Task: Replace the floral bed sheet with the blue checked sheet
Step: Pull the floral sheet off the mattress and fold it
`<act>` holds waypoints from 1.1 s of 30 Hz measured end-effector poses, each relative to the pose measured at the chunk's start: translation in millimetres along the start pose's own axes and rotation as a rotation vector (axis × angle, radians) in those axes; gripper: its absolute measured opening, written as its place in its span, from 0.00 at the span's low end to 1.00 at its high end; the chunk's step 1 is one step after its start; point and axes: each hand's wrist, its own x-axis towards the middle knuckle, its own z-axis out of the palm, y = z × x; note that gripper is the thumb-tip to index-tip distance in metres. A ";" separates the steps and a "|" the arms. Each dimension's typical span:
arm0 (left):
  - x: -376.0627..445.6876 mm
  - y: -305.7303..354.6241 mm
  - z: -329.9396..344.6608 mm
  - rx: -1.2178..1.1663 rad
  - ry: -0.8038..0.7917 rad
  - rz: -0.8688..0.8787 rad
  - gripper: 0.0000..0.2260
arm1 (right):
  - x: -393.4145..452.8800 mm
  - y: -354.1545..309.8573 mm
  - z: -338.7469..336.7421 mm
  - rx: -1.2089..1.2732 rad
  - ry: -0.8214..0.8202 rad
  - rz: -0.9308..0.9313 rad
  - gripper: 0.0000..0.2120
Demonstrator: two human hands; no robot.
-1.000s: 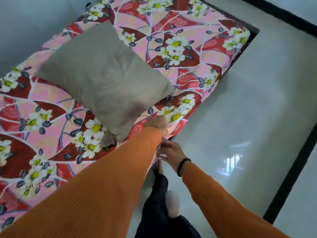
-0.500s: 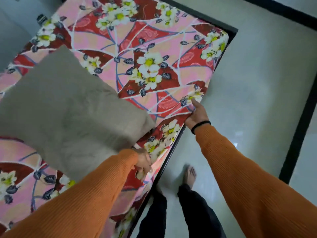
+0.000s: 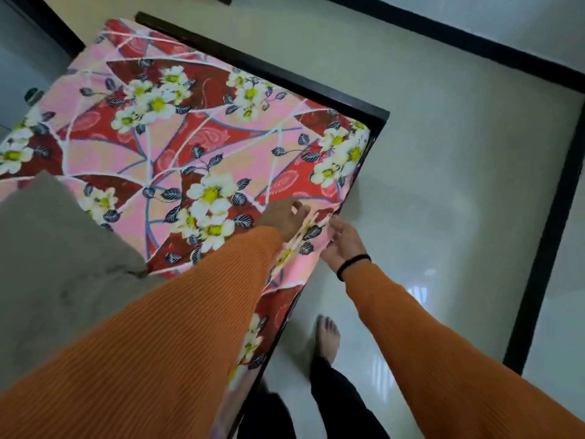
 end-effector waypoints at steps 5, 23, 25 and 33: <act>72.6 61.8 10.0 0.079 -0.032 -0.088 0.22 | -1.3 -24.1 6.7 -0.111 -0.055 0.101 0.32; 180.7 88.9 -28.5 0.119 -0.908 -0.260 0.05 | 113.5 -245.4 95.8 0.005 0.293 0.067 0.15; 183.4 98.9 -32.7 0.151 -0.928 -0.256 0.05 | 126.4 -277.1 116.4 0.026 0.306 0.043 0.11; 270.5 158.8 -76.9 -0.274 -0.030 -0.385 0.21 | 191.2 -317.8 109.8 -0.177 0.156 0.133 0.17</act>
